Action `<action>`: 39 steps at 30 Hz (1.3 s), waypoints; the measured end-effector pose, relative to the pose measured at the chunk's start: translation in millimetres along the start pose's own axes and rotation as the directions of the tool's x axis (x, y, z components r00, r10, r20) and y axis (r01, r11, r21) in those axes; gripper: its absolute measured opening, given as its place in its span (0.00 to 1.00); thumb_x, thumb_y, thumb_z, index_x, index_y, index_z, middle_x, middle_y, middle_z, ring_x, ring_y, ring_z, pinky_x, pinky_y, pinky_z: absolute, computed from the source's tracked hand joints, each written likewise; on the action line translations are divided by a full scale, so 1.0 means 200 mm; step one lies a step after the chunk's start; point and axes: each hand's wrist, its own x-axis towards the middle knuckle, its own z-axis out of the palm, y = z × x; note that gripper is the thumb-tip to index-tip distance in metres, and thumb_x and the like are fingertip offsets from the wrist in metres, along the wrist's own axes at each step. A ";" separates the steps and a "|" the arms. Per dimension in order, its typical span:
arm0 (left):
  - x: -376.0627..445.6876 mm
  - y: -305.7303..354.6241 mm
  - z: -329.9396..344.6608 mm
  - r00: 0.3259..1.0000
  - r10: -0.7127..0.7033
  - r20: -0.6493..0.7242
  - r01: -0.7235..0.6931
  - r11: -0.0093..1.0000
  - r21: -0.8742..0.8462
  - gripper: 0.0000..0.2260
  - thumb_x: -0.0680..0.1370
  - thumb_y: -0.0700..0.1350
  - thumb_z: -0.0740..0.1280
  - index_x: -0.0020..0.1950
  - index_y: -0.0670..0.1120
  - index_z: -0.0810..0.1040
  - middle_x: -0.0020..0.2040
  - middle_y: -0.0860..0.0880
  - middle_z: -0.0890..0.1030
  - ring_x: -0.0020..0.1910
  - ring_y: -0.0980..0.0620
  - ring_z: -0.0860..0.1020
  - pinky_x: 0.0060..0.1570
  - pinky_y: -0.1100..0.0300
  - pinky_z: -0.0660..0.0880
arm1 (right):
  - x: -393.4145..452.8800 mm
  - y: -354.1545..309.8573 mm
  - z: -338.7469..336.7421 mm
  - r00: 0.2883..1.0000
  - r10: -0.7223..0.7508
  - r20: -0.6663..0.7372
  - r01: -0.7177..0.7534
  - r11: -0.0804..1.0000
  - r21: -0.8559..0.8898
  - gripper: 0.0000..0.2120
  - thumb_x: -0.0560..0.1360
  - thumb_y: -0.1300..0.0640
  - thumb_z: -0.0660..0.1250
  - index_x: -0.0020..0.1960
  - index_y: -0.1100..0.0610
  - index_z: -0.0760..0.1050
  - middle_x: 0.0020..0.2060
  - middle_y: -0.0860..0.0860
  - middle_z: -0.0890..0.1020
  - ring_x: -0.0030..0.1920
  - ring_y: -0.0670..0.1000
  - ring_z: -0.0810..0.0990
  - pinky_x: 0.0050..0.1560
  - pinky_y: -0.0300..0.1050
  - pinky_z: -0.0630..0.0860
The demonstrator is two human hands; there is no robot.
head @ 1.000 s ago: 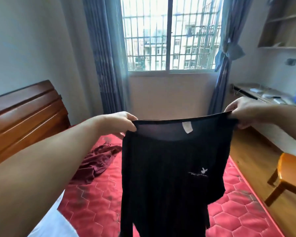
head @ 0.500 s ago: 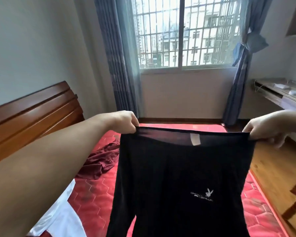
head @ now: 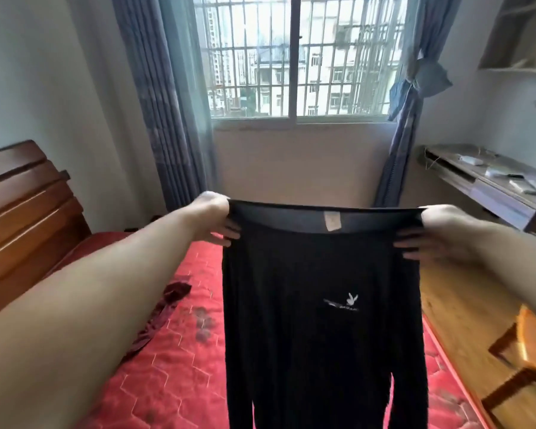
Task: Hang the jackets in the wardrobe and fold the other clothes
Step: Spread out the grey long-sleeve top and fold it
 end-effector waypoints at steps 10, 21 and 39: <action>0.20 0.28 -0.09 0.783 0.523 -0.336 -0.477 0.852 0.214 0.16 0.72 0.37 0.54 0.49 0.44 0.80 0.47 0.38 0.79 0.45 0.40 0.78 0.42 0.53 0.76 | 0.17 -0.29 -0.20 0.663 -0.748 -0.012 0.479 0.436 -0.761 0.26 0.67 0.53 0.58 0.65 0.51 0.74 0.61 0.55 0.79 0.60 0.59 0.76 0.60 0.51 0.72; 0.32 -1.47 0.73 0.994 0.021 0.104 -0.102 0.465 0.879 0.11 0.78 0.52 0.56 0.53 0.46 0.69 0.59 0.44 0.73 0.64 0.43 0.71 0.58 0.49 0.68 | 0.53 1.45 0.15 0.974 -0.139 0.182 0.215 0.285 -0.934 0.08 0.73 0.48 0.57 0.46 0.49 0.71 0.53 0.49 0.79 0.53 0.56 0.79 0.42 0.47 0.69; -0.50 -3.29 1.31 0.918 -0.101 0.384 -0.373 0.112 0.921 0.20 0.72 0.62 0.58 0.58 0.53 0.72 0.61 0.49 0.69 0.62 0.47 0.67 0.56 0.51 0.64 | -0.23 3.49 0.53 0.943 0.243 0.227 0.147 0.307 -0.940 0.19 0.72 0.48 0.63 0.60 0.52 0.69 0.57 0.51 0.73 0.56 0.57 0.78 0.50 0.52 0.76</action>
